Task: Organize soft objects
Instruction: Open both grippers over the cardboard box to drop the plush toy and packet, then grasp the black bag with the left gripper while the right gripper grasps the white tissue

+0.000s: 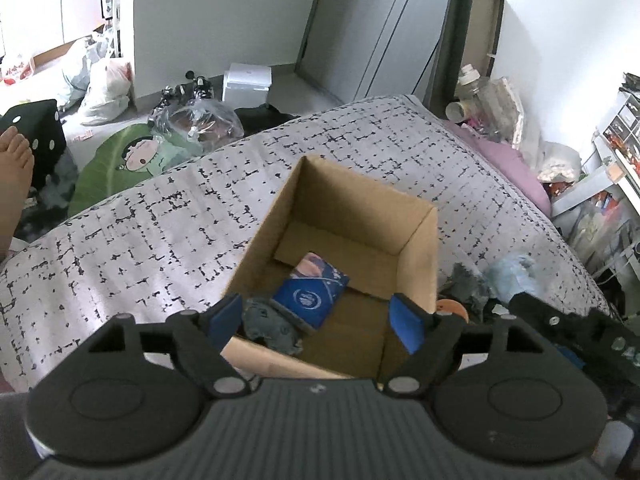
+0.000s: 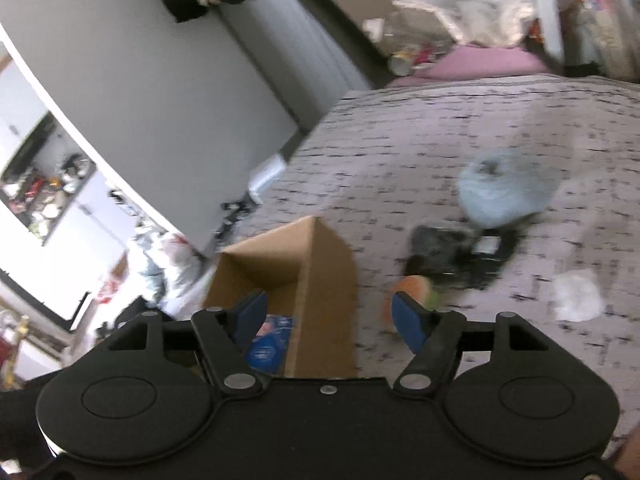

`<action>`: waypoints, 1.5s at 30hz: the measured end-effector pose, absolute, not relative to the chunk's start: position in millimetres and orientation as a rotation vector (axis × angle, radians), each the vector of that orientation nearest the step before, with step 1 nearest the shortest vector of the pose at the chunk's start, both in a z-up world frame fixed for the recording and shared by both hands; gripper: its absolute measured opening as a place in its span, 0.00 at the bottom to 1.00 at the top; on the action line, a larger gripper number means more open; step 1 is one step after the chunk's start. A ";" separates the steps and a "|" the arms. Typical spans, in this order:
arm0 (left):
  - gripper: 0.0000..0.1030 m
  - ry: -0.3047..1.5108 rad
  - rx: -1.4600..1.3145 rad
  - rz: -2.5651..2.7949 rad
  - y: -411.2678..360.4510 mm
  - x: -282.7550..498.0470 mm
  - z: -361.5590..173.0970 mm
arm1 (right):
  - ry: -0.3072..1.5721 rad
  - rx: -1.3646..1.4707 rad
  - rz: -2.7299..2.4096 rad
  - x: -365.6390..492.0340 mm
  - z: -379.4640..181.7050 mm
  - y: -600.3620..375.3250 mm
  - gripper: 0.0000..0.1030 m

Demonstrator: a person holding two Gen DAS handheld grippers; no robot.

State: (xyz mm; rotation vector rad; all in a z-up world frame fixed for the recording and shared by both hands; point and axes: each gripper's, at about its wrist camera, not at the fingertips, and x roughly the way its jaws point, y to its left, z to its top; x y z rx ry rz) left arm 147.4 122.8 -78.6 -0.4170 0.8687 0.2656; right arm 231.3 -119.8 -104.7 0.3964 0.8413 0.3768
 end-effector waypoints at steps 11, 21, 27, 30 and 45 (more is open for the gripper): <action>0.78 0.841 -0.346 0.242 79.1 151.1 -64.1 | 0.880 0.461 0.108 233.4 -122.0 -165.8 0.73; 0.78 0.845 -0.296 0.208 35.8 170.5 -65.4 | 0.894 0.515 0.012 237.1 -128.2 -195.6 0.73; 0.78 0.858 -0.262 0.197 16.0 183.8 -71.5 | 0.913 0.573 -0.009 240.6 -133.9 -213.7 0.73; 0.78 0.866 -0.250 0.192 3.5 190.9 -75.9 | 0.921 0.611 -0.017 242.4 -138.1 -224.3 0.73; 0.74 0.897 -0.234 0.093 -47.4 232.8 -108.2 | 0.988 0.885 -0.074 250.0 -175.4 -261.0 0.61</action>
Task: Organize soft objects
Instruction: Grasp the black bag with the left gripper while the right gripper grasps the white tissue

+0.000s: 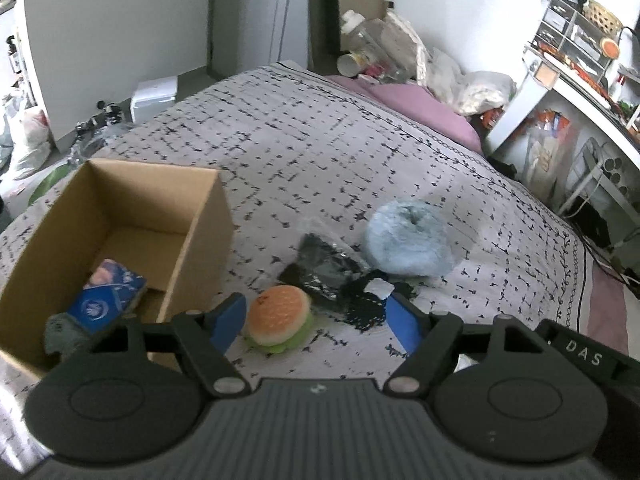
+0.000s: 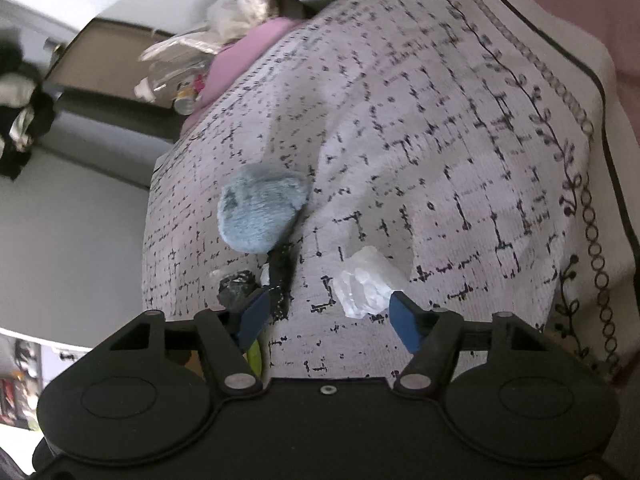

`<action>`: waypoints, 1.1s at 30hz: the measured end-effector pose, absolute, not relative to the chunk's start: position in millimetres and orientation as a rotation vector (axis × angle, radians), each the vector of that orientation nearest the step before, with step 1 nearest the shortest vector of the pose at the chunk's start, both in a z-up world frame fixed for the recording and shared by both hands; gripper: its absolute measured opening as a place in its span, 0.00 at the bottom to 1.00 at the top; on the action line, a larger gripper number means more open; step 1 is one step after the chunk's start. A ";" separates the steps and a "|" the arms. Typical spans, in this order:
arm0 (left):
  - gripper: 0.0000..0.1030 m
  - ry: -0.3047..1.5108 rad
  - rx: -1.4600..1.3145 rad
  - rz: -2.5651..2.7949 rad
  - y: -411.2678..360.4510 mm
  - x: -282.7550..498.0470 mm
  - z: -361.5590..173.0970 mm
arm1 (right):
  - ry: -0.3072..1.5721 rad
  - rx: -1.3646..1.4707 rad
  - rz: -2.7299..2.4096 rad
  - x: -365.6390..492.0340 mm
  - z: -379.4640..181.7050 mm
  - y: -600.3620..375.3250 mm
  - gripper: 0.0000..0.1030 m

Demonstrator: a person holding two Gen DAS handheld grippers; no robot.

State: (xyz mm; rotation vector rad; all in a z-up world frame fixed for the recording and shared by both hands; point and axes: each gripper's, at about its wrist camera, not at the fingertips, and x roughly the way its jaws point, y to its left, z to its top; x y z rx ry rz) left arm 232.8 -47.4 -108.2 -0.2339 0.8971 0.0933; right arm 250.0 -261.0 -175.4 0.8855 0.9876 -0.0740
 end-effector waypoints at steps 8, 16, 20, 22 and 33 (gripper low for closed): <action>0.67 0.922 -0.260 0.048 -56.3 253.8 -126.5 | 1.009 1.027 -0.139 253.9 -199.0 -276.0 0.48; 0.58 0.949 -0.279 -0.016 -63.5 273.2 -142.9 | 1.052 1.048 -0.155 264.7 -217.4 -271.4 0.44; 0.57 0.955 -0.269 -0.044 -69.2 282.9 -151.9 | 1.057 1.039 -0.175 270.3 -220.3 -271.2 0.44; 0.57 0.961 -0.268 -0.058 -72.4 287.6 -156.4 | 1.055 1.034 -0.182 272.0 -221.3 -271.0 0.42; 0.57 0.992 -0.227 -0.122 -91.8 306.6 -172.7 | 1.004 1.002 -0.201 280.4 -219.9 -271.8 0.39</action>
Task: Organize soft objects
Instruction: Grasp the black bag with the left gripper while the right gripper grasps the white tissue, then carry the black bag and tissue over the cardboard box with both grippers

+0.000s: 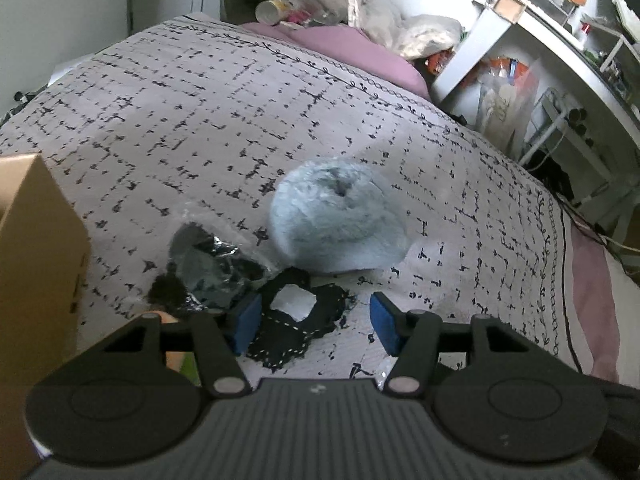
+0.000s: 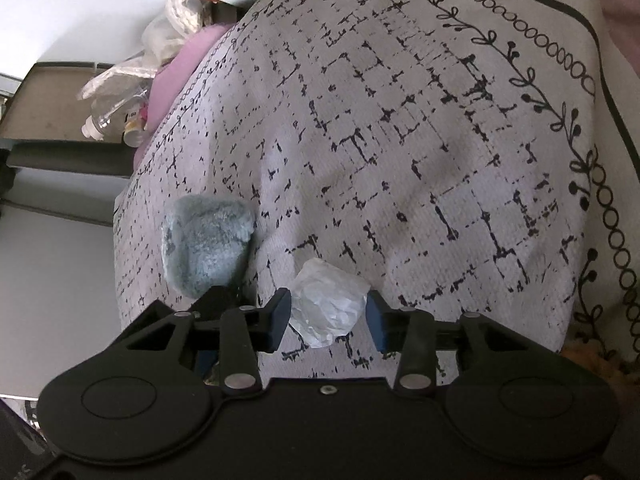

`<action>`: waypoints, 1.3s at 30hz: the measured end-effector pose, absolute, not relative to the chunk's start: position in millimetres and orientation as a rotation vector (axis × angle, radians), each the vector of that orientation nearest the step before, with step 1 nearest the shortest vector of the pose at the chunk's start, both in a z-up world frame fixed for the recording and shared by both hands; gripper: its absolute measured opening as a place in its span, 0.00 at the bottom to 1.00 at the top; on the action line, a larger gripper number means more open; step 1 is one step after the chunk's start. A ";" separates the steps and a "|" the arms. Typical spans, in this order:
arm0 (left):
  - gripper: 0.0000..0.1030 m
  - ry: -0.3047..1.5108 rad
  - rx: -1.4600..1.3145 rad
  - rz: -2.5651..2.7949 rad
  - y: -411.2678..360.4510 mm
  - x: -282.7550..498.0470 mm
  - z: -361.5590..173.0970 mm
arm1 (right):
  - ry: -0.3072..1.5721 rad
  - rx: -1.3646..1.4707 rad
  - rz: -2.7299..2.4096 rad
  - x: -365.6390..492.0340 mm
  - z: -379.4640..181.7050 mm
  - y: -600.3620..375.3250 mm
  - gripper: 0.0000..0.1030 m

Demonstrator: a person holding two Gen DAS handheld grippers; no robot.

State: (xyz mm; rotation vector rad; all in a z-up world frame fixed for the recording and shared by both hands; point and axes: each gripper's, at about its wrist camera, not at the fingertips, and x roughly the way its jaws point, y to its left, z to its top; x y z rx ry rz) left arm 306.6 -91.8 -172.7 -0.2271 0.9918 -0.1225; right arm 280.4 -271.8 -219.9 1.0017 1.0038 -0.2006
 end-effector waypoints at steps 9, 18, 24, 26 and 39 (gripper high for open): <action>0.57 1.041 -0.162 -0.082 -95.3 314.4 -197.8 | 0.984 0.959 -0.199 280.2 -215.6 -271.2 0.39; 0.34 1.008 -0.161 -0.067 -95.2 310.2 -185.0 | 0.906 0.947 -0.137 279.8 -205.7 -268.7 0.39; 0.34 0.976 -0.180 -0.064 -92.7 296.8 -165.7 | 0.865 0.933 -0.108 274.1 -194.6 -268.7 0.39; 0.34 0.964 -0.188 -0.046 -89.7 291.8 -159.0 | 0.844 0.914 -0.098 271.5 -188.9 -268.2 0.39; 0.34 0.887 -0.231 0.035 -59.5 251.4 -114.4 | 0.739 0.778 0.031 262.2 -150.1 -252.2 0.39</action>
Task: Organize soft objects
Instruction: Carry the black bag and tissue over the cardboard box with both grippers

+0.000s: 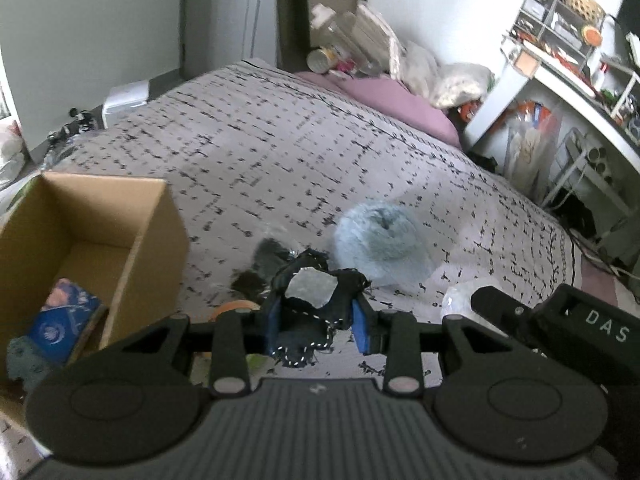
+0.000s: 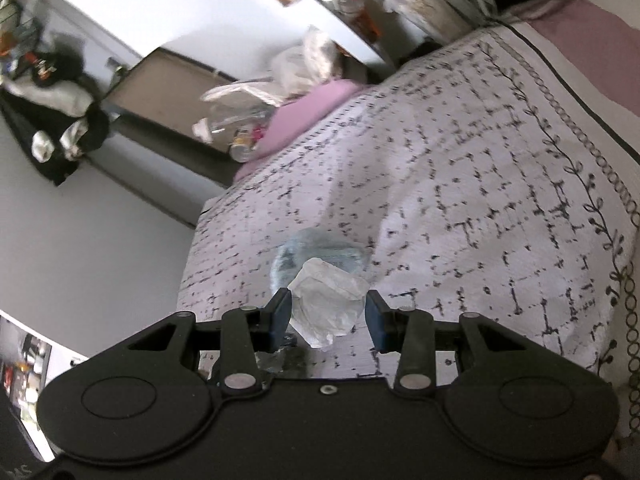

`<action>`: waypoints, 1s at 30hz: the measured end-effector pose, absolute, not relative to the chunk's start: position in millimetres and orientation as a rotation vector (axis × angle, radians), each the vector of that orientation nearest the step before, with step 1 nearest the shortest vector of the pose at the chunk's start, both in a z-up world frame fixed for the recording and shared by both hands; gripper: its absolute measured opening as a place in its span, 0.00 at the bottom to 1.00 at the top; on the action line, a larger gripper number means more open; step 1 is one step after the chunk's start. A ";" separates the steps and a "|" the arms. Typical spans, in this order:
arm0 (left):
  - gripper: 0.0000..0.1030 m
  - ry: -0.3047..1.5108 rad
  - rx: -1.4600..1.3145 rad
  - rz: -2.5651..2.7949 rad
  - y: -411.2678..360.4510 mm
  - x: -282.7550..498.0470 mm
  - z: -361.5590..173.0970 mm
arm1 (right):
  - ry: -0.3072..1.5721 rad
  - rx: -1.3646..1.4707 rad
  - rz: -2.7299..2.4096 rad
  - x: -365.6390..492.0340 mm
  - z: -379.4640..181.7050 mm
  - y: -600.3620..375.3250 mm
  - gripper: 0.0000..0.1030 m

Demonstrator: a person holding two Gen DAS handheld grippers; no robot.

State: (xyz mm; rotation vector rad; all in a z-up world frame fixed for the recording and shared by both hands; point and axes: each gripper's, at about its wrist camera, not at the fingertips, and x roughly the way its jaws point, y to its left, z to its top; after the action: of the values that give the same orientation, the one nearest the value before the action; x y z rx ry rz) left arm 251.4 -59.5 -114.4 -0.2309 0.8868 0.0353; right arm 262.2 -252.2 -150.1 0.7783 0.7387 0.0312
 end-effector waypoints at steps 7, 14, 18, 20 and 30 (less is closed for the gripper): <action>0.34 0.839 -0.232 0.079 -42.0 230.9 -88.3 | 0.705 0.759 0.098 258.7 -135.1 -243.8 0.39; 0.34 0.800 -0.223 0.109 -29.9 214.5 -69.8 | 0.675 0.709 0.128 252.3 -124.6 -234.2 0.38; 0.34 0.782 -0.217 0.119 -22.8 205.1 -61.6 | 0.669 0.682 0.153 250.4 -120.1 -227.5 0.38; 0.34 0.775 -0.214 0.125 -17.8 200.4 -58.5 | 0.669 0.665 0.176 249.4 -117.6 -223.1 0.38; 0.34 0.761 -0.249 0.138 13.9 181.1 -50.0 | 0.671 0.555 0.297 243.9 -104.6 -189.5 0.38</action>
State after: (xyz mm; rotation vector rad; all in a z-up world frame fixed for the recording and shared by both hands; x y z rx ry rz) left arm 181.1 13.9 -50.0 -0.2494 0.7606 0.1376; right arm 243.9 -189.5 -104.6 0.5545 0.6712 0.2967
